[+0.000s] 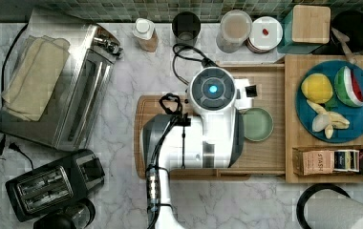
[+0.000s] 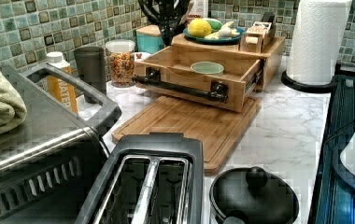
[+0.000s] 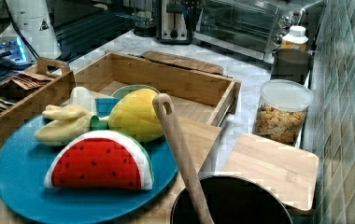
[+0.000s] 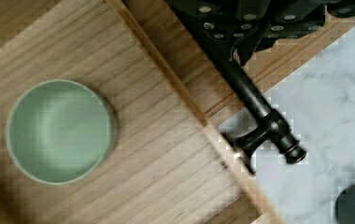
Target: Close the drawer.
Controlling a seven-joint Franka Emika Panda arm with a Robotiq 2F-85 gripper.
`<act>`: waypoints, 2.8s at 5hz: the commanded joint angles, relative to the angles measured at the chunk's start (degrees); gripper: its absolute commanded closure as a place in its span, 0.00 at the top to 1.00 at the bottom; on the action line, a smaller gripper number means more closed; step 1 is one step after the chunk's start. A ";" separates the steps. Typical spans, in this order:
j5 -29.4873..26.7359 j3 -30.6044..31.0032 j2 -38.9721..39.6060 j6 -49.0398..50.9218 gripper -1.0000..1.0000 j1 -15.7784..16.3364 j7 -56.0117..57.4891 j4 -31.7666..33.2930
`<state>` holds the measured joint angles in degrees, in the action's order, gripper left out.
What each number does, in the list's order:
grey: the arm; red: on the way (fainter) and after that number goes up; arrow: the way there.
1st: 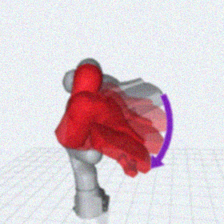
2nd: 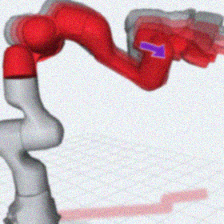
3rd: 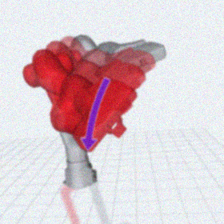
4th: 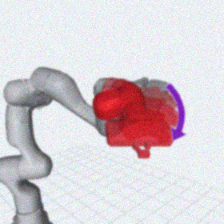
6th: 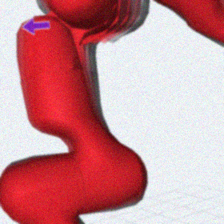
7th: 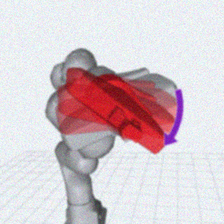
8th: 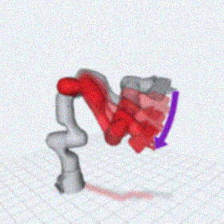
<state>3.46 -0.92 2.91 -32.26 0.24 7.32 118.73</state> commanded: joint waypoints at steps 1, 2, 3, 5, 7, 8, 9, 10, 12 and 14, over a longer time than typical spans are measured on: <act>-0.03 4.77 -4.48 -1.74 0.00 7.90 13.85 2.53; 3.48 5.98 -3.31 -3.12 0.00 6.68 16.73 4.43; 0.05 4.60 -2.67 -5.11 0.00 6.13 21.90 6.85; 10.49 5.66 0.25 -11.55 0.00 6.12 18.97 11.29; 13.07 6.33 5.26 -8.50 0.00 7.49 16.75 7.74; 15.86 6.08 7.75 -9.38 0.00 7.80 14.48 5.88; 17.58 5.34 8.56 -7.55 0.00 8.49 13.49 4.90; 21.06 4.60 7.77 -9.61 0.00 8.20 13.05 6.90; 19.93 4.08 5.73 -14.40 0.00 5.23 18.49 10.12; 16.83 3.15 6.49 -14.81 0.00 2.08 21.90 9.11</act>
<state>22.26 4.20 12.31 -47.31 5.57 24.23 130.37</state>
